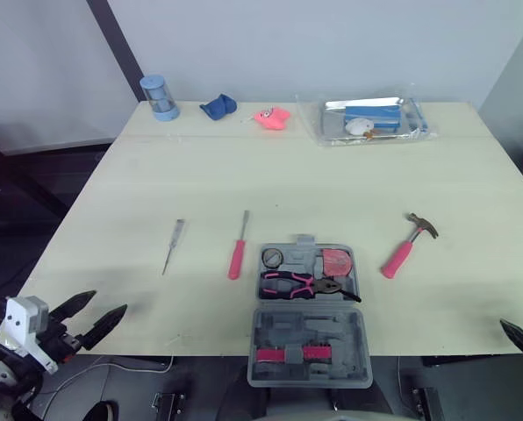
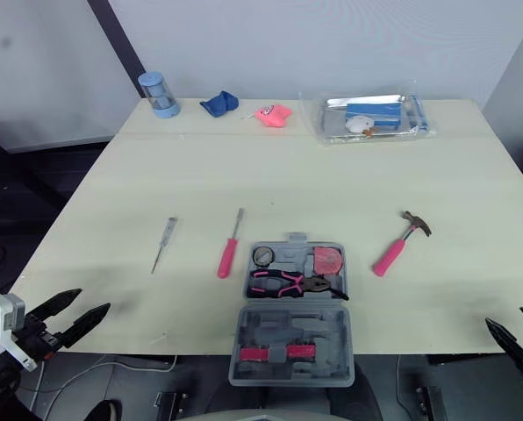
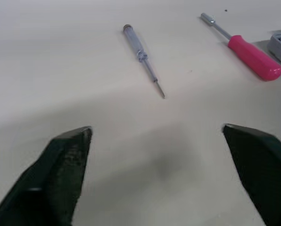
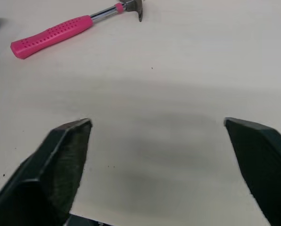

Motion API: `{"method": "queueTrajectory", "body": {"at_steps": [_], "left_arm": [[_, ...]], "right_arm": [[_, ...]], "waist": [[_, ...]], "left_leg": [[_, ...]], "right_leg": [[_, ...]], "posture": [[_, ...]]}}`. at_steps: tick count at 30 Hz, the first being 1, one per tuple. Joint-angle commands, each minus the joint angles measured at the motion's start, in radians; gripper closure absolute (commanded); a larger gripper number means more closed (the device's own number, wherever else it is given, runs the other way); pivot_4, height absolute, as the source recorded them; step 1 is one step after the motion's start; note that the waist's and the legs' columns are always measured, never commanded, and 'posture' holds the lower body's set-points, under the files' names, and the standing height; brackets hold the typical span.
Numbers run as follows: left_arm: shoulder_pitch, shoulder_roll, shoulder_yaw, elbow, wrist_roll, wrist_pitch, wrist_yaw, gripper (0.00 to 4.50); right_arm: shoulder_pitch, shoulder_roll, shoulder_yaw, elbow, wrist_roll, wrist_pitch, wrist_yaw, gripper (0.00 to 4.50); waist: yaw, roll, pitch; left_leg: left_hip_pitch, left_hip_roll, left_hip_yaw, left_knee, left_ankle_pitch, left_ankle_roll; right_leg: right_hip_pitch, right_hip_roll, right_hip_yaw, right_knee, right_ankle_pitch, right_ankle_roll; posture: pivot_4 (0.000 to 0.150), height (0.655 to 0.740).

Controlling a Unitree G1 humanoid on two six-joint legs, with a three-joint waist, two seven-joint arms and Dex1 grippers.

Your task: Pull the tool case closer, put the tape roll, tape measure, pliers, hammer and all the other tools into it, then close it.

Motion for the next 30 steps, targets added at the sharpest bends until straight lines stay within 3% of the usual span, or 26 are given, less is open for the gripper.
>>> {"method": "queueTrajectory", "body": {"at_steps": [1,8,13,17,19,23,30], "left_arm": [[0.008,0.018,-0.024,-0.066,0.015,-0.023,-0.037,0.0],[-0.015,0.017,-0.217,-0.277,0.087,-0.039,-0.115,0.0],[-0.083,0.03,-0.332,-0.313,0.139,-0.051,-0.154,0.0],[-0.167,0.028,-0.419,-0.277,0.196,-0.089,-0.18,1.71],[-0.207,0.025,-0.471,-0.259,0.22,-0.102,-0.208,2.89],[-0.26,0.022,-0.547,-0.233,0.251,-0.125,-0.241,4.43],[-0.321,-0.004,-0.634,-0.198,0.287,-0.134,-0.24,4.43]], "right_arm": [[0.003,-0.019,0.008,-0.107,-0.008,-0.001,-0.003,0.01],[-0.027,-0.075,0.196,-0.409,-0.072,0.146,-0.021,0.01],[-0.099,-0.108,0.313,-0.476,-0.119,0.179,-0.011,0.01],[-0.187,-0.128,0.444,-0.474,-0.198,0.153,0.022,1.79],[-0.237,-0.131,0.519,-0.457,-0.245,0.129,0.049,2.95],[-0.304,-0.12,0.613,-0.427,-0.294,0.108,0.069,4.48],[-0.384,-0.091,0.734,-0.346,-0.374,0.07,0.07,4.48]], "waist": [[-0.001,0.0,0.0],[0.002,0.0,0.0],[0.002,0.0,0.0],[0.002,0.0,0.0],[0.001,0.0,0.0],[0.001,0.0,0.0],[0.002,0.0,0.0]], "left_leg": [[0.0,0.0,0.0,0.0,0.0,0.0],[0.0,0.0,0.001,0.0,0.0,0.0],[0.0,0.0,0.0,0.0,0.0,0.0],[-0.001,0.0,0.0,0.0,0.0,0.0],[-0.001,0.0,0.0,0.0,0.0,0.0],[-0.001,0.0,0.0,0.0,0.0,0.0],[-0.002,0.0,-0.001,0.0,0.0,0.0]], "right_leg": [[0.0,0.0,0.0,0.0,0.0,0.0],[0.0,0.0,0.001,0.0,0.0,0.0],[0.0,0.0,0.001,0.0,0.0,0.0],[0.0,0.0,0.0,-0.002,0.0,0.0],[0.0,0.0,0.0,-0.002,0.001,0.001],[0.0,0.0,0.0,-0.002,0.001,0.001],[0.0,0.0,-0.001,-0.003,0.001,0.001]], "posture": [[0.15,0.74],[0.15,0.74],[0.15,0.74],[0.15,0.74],[0.15,0.74],[0.15,0.74],[0.15,0.74]]}}
